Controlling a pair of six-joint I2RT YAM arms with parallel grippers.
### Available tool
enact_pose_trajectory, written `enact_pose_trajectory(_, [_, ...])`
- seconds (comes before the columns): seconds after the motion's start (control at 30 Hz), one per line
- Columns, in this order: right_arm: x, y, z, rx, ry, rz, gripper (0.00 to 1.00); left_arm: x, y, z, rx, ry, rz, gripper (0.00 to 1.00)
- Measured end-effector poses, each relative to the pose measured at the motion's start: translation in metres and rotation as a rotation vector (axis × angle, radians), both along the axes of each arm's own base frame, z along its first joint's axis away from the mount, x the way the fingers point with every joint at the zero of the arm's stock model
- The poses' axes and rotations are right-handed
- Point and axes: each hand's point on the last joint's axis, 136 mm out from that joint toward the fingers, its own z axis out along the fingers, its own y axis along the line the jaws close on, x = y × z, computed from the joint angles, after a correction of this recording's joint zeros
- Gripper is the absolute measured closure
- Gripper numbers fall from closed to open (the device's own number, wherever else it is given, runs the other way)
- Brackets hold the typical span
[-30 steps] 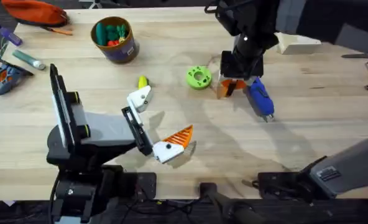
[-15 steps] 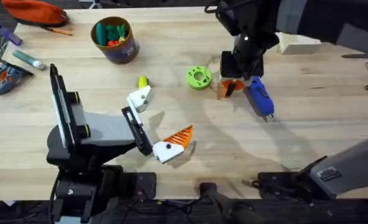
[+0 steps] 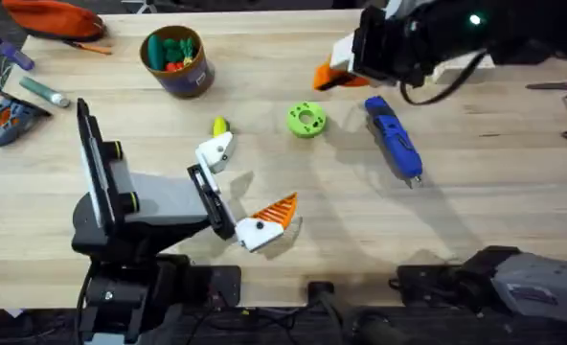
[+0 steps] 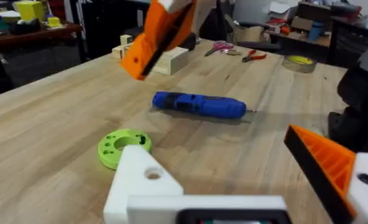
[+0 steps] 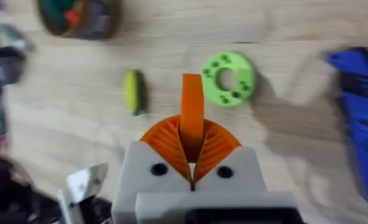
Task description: Pick up the gripper from the table and insert it into the empty holder that is missing its gripper. Then pick up a screw, insert it into the mounting hole, and use the screwdriver to tighten it. Finally, clean up the table by picking up the vegetable and placing it into the bucket.
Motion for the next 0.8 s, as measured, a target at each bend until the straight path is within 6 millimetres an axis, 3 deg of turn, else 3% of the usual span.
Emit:
enact_pose_trajectory(0.37, [-0.026,0.033,-0.024,0.464,-0.004,0.27,0.989,0.0,0.0,0.0,0.0,0.0,0.0,0.015])
enact_pose_trajectory(0.63, [-0.047,0.046,0.001,0.7,-0.061,0.489,0.99,0.0,0.0,0.0,0.0,0.0,0.0,0.015])
enact_pose_trajectory(0.8, [-0.061,0.044,0.004,0.765,-0.007,0.547,0.991,0.0,0.0,0.0,0.0,0.0,0.0,0.015])
